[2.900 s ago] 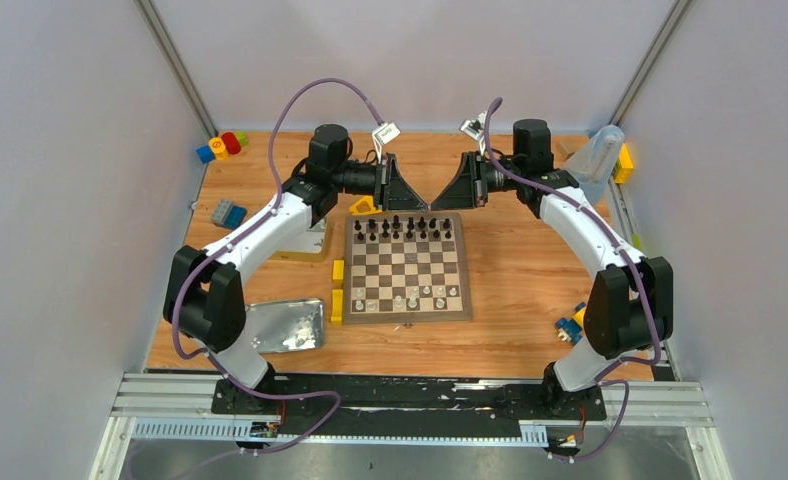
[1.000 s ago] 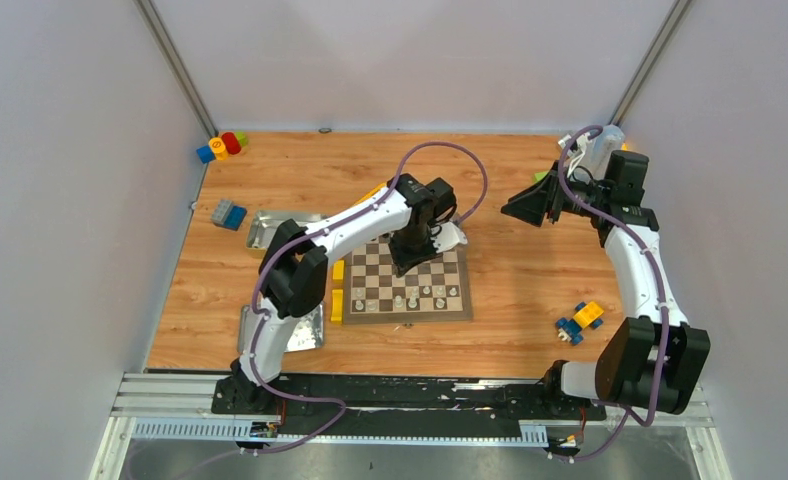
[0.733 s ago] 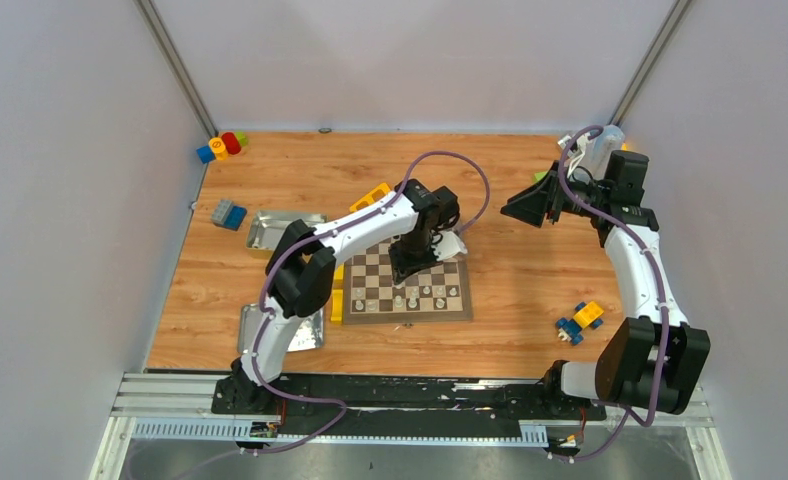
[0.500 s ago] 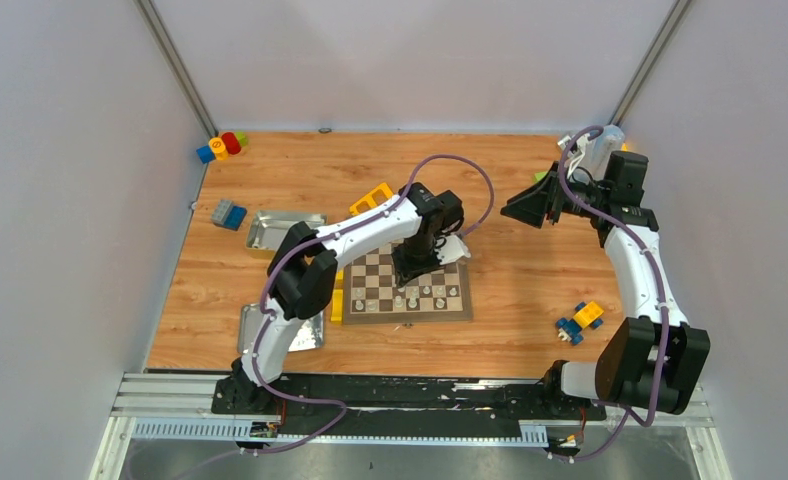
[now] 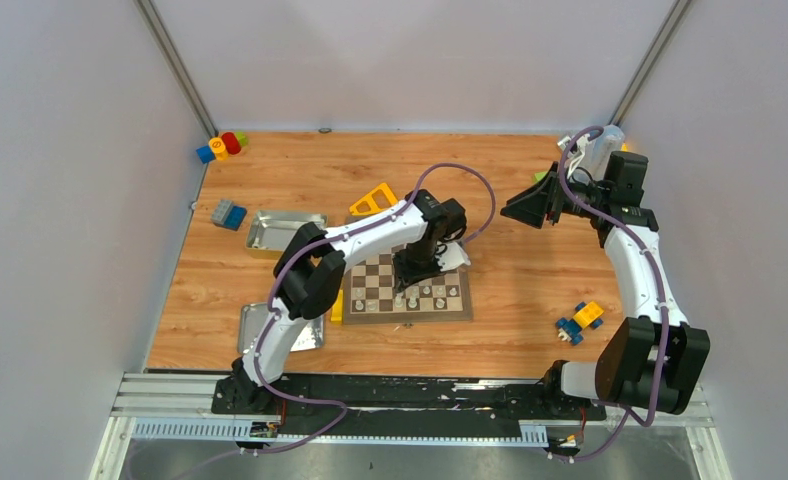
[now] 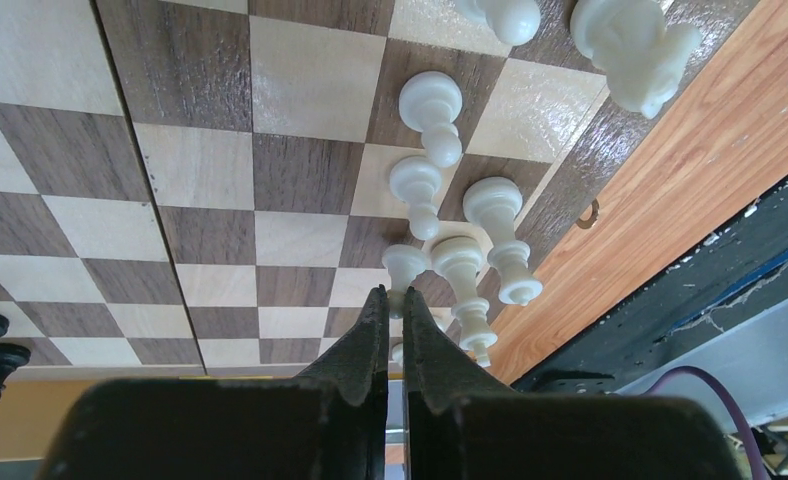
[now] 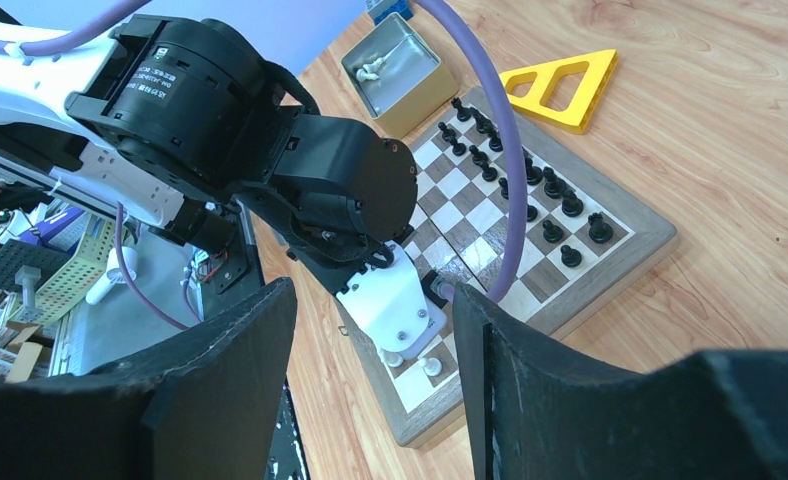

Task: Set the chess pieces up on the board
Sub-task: Place the chess piece on the chessboard.

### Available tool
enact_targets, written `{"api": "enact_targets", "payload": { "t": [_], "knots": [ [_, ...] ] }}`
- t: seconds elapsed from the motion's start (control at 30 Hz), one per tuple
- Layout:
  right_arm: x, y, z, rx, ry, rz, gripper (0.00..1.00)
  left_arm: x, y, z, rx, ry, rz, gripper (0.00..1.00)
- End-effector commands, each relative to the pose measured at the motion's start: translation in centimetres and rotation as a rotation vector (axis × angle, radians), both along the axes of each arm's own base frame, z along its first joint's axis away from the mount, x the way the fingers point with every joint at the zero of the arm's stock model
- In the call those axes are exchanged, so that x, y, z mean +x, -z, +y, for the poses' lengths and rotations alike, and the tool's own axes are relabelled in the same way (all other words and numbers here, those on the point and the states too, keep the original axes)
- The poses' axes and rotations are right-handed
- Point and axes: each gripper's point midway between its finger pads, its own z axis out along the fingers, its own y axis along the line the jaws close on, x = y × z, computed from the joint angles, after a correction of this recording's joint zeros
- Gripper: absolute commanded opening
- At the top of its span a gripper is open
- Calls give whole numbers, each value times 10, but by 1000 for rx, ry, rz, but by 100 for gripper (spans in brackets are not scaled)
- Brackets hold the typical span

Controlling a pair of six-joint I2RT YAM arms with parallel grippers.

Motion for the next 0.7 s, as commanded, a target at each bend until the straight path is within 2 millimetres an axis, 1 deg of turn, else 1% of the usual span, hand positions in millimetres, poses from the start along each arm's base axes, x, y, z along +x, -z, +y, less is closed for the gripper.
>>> {"api": "enact_targets", "payload": {
  "t": [0.0,0.53,0.67],
  "knots": [
    [-6,-6,1,7,-29,-39,59,-4,4,-2,14,-4,1,8],
    [-7,-5,2,12,-35,-34,59,0,5,-3,25,0,-26,10],
    [-6,-5,2,12,-35,-33,59,-2,5,-4,25,3,-22,14]
  ]
}}
